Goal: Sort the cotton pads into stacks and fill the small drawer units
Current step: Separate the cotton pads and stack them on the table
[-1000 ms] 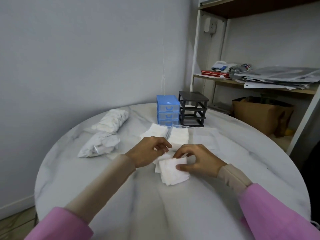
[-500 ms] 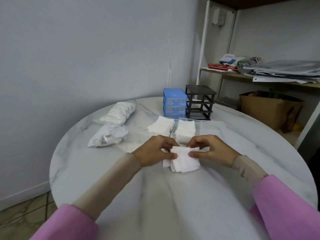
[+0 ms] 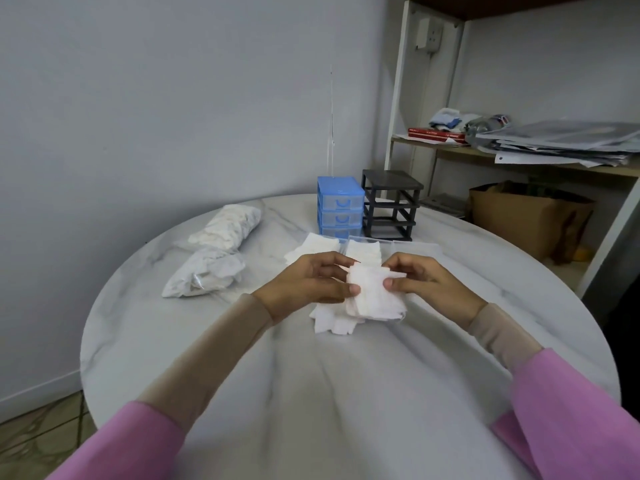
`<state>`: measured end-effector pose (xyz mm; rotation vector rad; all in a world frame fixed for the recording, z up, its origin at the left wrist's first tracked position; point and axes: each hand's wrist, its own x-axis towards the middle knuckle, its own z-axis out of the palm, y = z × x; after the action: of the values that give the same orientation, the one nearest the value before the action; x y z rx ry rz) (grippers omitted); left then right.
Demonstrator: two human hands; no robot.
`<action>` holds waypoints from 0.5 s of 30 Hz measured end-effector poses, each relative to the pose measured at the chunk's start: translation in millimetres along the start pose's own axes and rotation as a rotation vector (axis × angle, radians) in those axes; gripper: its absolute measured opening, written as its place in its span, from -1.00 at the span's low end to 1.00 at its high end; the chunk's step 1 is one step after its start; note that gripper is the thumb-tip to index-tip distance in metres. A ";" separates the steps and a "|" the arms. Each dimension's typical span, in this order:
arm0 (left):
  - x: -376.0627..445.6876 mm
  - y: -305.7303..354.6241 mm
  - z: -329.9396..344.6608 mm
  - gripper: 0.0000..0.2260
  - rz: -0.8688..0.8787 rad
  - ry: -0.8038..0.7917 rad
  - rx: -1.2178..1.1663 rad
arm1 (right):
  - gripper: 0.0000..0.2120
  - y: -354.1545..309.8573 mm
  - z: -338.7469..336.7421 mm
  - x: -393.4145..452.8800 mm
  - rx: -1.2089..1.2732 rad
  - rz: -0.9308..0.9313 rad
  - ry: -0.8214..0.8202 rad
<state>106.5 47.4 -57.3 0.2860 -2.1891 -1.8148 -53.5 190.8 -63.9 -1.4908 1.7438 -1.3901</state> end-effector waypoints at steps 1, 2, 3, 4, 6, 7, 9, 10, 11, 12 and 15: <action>-0.7 -0.2 -0.4 -0.66 -0.001 -0.031 -0.004 | -0.95 -0.2 0.2 -0.1 0.034 0.022 0.010; -1.5 -0.7 0.4 -0.61 0.002 -0.051 -0.009 | -0.92 0.1 0.7 -0.1 0.063 0.045 0.021; -1.8 -1.6 1.4 -0.57 0.008 -0.056 -0.019 | -0.90 0.7 1.5 0.1 0.091 0.068 0.036; -1.4 -2.2 2.9 -0.54 0.015 -0.048 -0.029 | -0.88 1.5 2.6 0.5 0.118 0.090 0.052; 0.5 -2.2 6.4 -0.52 0.044 -0.007 -0.055 | -0.88 2.2 6.1 2.1 0.164 0.132 0.086; 2.1 -2.2 7.6 -0.54 0.061 0.022 -0.077 | -0.88 1.5 8.2 3.3 0.185 0.145 0.103; 6.2 -1.4 8.8 -0.60 0.075 0.096 -0.126 | -0.88 -0.9 12.6 6.5 0.234 0.165 0.145; 8.6 -1.4 9.2 -0.64 0.072 0.138 -0.143 | -0.89 -2.0 14.4 8.5 0.257 0.172 0.166; 11.5 -1.9 9.4 -0.68 0.068 0.175 -0.159 | -0.87 -3.0 15.7 10.6 0.272 0.174 0.182; 14.4 -2.5 10.1 -0.71 0.067 0.205 -0.175 | -0.82 -3.9 16.8 12.6 0.271 0.174 0.192; 21.7 -5.0 13.0 -0.77 0.093 0.274 -0.193 | -0.70 -5.6 20.7 19.0 0.241 0.168 0.186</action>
<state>81.6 51.4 -62.5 0.3602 -1.8001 -1.8009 -39.5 165.8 -62.0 -1.0932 1.6933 -1.6256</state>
